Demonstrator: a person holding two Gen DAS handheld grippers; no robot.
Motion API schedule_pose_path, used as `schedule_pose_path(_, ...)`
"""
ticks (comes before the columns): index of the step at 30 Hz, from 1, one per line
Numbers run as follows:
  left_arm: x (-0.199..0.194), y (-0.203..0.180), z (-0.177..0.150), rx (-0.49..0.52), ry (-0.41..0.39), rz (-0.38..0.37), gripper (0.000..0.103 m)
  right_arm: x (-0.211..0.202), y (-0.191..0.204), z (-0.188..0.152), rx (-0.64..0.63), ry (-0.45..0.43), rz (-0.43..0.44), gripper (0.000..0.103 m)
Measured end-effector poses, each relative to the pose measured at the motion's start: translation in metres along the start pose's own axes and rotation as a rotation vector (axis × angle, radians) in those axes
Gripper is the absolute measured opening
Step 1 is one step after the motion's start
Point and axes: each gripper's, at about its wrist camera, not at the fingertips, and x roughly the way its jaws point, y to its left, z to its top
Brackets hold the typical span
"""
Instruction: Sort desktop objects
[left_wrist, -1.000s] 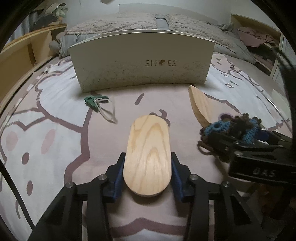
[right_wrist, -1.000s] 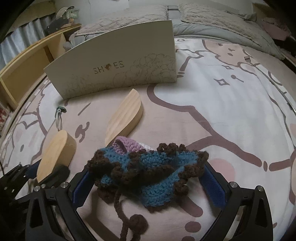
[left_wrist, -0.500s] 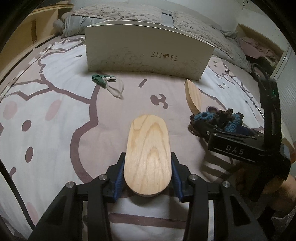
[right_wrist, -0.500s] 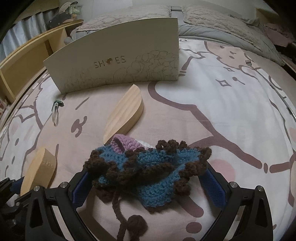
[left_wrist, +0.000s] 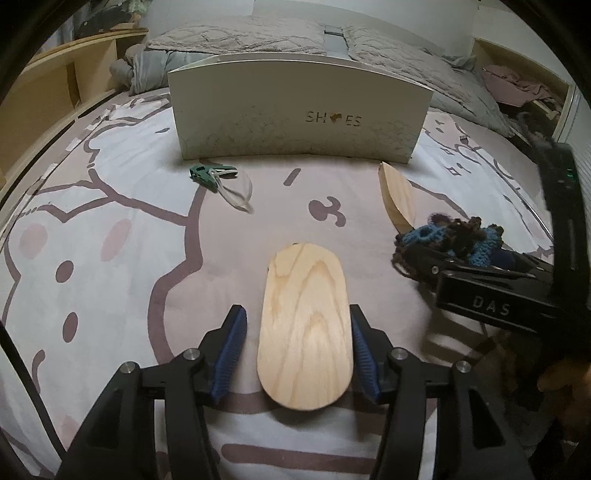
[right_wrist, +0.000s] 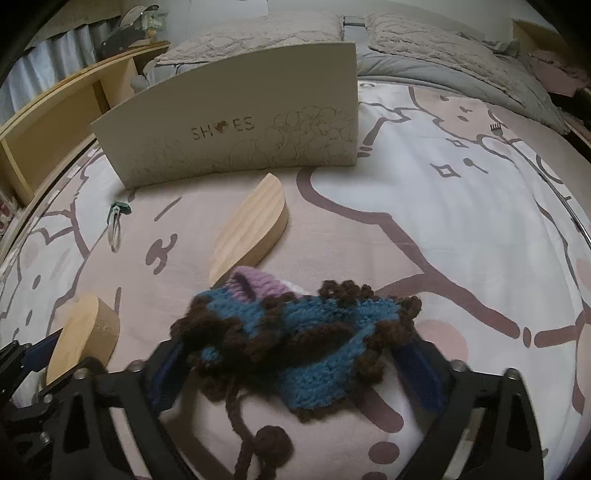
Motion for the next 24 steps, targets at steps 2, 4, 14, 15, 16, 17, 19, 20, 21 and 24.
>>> schedule_pose_path(2, 0.002, -0.001, 0.001, 0.008, -0.005, 0.012, 0.057, -0.003, 0.002, -0.001, -0.007, -0.010, 0.004, 0.080)
schedule_pose_path(4, 0.004, -0.003, 0.002, 0.020, -0.009, 0.026, 0.058, -0.004, 0.005, -0.001, -0.017, -0.015, 0.006, 0.069)
schedule_pose_path(14, 0.009, -0.007, 0.003, 0.044, -0.008, 0.059, 0.053, -0.011, 0.000, -0.002, 0.026, -0.033, 0.062, 0.035)
schedule_pose_path(15, 0.009, -0.008, 0.003, 0.045, -0.007, 0.050, 0.048, -0.011, 0.000, -0.002, 0.032, -0.034, 0.069, 0.033)
schedule_pose_path(16, 0.009, -0.009, 0.003, 0.045, -0.005, 0.042, 0.046, -0.012, 0.000, -0.002, 0.036, -0.033, 0.074, 0.031)
schedule_pose_path(17, 0.008, -0.010, 0.003, 0.049, -0.006, 0.038, 0.043, -0.012, -0.001, -0.001, 0.041, -0.031, 0.083, 0.030)
schedule_pose_path(19, 0.008, -0.013, 0.003, 0.066, -0.010, 0.052, 0.043, -0.014, 0.000, -0.001, 0.038, -0.026, 0.098, 0.025)
schedule_pose_path(20, 0.008, -0.014, 0.003, 0.069, -0.012, 0.054, 0.043, -0.015, 0.002, -0.002, 0.034, -0.024, 0.107, 0.024)
schedule_pose_path(21, 0.008, -0.013, 0.003, 0.065, -0.012, 0.051, 0.043, -0.015, 0.002, -0.002, 0.032, -0.022, 0.112, 0.022)
schedule_pose_path(24, 0.008, -0.010, 0.004, 0.046, -0.012, 0.039, 0.043, -0.019, 0.005, -0.003, 0.021, -0.021, 0.124, 0.021)
